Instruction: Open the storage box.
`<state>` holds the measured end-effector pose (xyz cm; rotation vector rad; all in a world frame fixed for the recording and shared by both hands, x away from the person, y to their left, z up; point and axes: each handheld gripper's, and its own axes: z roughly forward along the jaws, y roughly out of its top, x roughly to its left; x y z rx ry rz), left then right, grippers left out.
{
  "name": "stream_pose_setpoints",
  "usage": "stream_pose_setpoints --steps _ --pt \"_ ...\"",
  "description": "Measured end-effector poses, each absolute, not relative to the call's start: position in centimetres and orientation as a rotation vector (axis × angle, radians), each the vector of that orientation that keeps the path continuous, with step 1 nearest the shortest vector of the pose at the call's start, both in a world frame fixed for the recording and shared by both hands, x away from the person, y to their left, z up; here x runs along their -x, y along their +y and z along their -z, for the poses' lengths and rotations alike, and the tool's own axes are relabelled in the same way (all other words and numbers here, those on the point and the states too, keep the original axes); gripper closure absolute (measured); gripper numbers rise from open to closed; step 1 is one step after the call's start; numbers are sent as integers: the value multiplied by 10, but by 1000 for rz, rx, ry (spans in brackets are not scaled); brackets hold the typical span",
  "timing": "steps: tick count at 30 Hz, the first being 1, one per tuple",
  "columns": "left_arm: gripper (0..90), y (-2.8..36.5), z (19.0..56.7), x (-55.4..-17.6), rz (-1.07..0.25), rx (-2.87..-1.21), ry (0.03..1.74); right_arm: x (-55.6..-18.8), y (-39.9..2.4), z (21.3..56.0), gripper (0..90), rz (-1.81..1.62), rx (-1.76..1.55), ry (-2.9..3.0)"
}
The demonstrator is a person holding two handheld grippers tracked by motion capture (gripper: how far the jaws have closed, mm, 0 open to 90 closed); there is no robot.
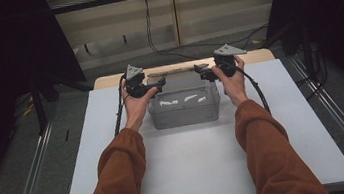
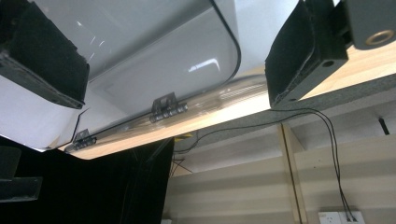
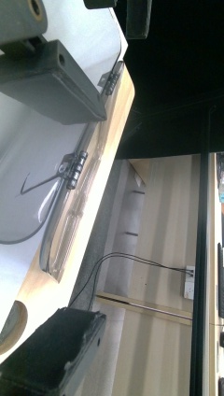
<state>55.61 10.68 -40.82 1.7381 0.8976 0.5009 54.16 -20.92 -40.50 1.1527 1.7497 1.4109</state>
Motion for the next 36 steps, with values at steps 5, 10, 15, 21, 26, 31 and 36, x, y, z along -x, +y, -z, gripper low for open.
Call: stream_pose_setpoints --steps 5,10,15,21,26,31,36 --pt "59 112 409 -552 -497 -1722 904 -536 -208 403 36 -1422 -1141 1743" --pt "48 115 405 -548 -493 -1707 911 -529 -207 400 35 -1426 -1124 1744" --pt "48 112 396 -538 -492 -1710 863 -523 -209 400 35 -1437 -1119 1735" --pt "25 109 392 -527 -522 -1718 819 -512 -213 400 33 -1440 -1130 1723" --pt "21 113 392 -519 -506 -1689 826 -499 -215 396 33 -1454 -1114 1718" --pt "22 116 393 -511 -535 -1683 800 -490 -218 394 28 -1485 -1102 1710" --pt "23 123 392 -502 -551 -1645 806 -481 -217 400 26 -1465 -1083 1723"
